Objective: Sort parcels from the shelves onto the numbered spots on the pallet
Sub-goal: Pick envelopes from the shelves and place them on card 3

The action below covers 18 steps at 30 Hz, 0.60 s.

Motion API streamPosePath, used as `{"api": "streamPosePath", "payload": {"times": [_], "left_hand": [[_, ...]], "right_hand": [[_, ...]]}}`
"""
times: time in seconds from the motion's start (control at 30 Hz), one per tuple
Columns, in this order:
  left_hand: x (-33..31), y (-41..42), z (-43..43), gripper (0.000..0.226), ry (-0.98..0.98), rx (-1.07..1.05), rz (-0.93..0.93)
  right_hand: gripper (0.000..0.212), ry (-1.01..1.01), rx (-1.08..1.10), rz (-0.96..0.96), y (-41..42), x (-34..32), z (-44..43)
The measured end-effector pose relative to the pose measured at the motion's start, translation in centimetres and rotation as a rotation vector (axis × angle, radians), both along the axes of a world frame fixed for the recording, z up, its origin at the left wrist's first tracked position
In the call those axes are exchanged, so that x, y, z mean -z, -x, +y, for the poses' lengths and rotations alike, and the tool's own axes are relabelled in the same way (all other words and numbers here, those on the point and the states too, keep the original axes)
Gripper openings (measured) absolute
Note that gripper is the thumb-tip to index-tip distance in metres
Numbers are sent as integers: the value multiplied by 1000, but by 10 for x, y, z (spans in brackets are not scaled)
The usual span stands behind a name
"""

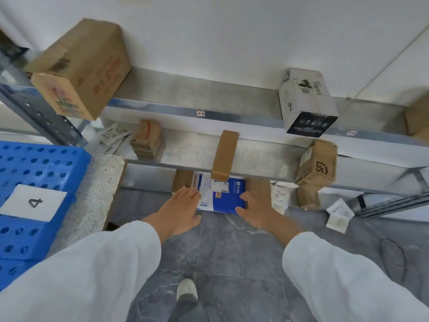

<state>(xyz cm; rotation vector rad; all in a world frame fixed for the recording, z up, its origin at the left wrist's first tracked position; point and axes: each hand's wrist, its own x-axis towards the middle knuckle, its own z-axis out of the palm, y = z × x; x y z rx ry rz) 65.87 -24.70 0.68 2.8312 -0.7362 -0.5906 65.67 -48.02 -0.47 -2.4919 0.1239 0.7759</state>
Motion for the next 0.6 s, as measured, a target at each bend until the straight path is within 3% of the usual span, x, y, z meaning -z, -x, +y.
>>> {"api": "streamPosePath", "payload": {"times": [0.07,0.23,0.43,0.6], "left_hand": [[23,-11,2,54,21,-8,27],[78,-46,4,58,-19,-19,62],[159,-80,-20,48,45,-165,101],[233,-92,-24,50,23,-139,81]], "right_hand": [[48,15,52,39,-7,21,-1],[44,-20,185,82,-21,74,-9],[41,28,159,143,-40,152,-24],[36,-17,141,161,-62,225,-17]]}}
